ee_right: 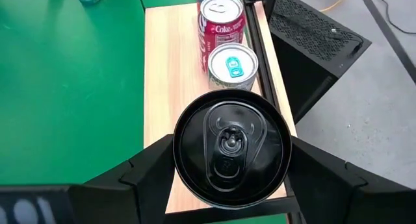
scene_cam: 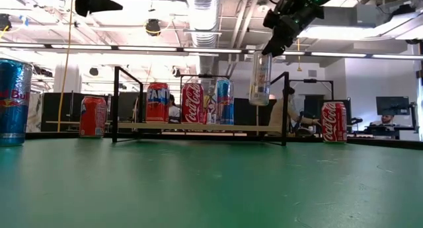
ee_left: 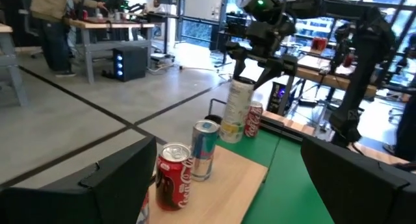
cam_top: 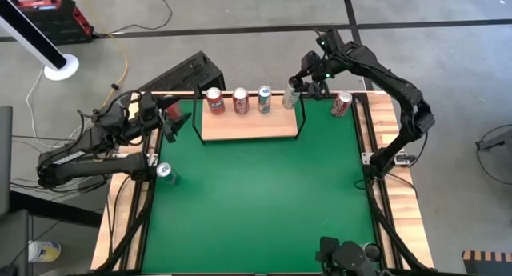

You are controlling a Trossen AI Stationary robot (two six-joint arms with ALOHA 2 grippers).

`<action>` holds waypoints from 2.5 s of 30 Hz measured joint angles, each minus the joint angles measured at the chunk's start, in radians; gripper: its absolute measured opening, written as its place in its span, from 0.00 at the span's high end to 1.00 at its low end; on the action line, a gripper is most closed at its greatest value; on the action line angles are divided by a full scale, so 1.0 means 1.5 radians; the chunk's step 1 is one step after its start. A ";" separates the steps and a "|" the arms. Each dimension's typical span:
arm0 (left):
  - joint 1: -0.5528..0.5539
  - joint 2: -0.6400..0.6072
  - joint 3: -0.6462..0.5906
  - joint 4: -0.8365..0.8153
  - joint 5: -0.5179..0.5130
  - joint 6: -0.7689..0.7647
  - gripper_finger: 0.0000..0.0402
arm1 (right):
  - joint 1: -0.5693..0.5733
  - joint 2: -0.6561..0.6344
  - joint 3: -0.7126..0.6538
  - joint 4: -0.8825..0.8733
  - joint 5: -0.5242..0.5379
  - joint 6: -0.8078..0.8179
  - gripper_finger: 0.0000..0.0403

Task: Place canned beverage on shelf
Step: Put the left white and yellow soda can on the shelf

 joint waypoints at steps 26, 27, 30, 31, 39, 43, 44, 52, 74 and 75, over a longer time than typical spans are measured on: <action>0.000 0.000 0.000 -0.001 0.028 -0.013 0.09 | 0.029 0.084 0.001 0.051 0.069 0.020 0.29; 0.000 0.000 0.000 -0.001 0.028 -0.013 0.09 | 0.028 0.084 0.001 0.053 0.067 0.019 0.29; 0.000 0.000 0.000 -0.002 0.028 -0.013 0.09 | 0.028 0.084 0.001 0.054 0.068 0.014 0.29; 0.000 0.000 0.000 -0.002 0.028 -0.013 0.09 | 0.028 0.084 0.001 0.054 0.068 0.014 0.29; 0.000 0.000 0.000 -0.002 0.028 -0.013 0.09 | 0.023 0.084 0.001 0.060 0.066 0.006 0.29; 0.000 0.000 0.000 -0.002 0.028 -0.013 0.09 | 0.020 0.084 0.001 0.062 0.066 0.005 0.29; 0.000 0.000 0.000 -0.001 0.028 -0.013 0.09 | 0.019 0.084 0.001 0.062 0.066 0.005 0.29; 0.000 0.000 0.000 -0.001 0.028 -0.012 0.09 | 0.017 0.112 -0.002 0.059 0.061 0.008 0.29; 0.000 0.000 0.000 -0.007 0.027 0.005 0.09 | 0.016 0.111 -0.001 0.027 0.065 0.007 0.29; 0.000 0.000 0.000 -0.007 0.027 0.005 0.09 | 0.016 0.111 -0.001 0.027 0.065 0.007 0.29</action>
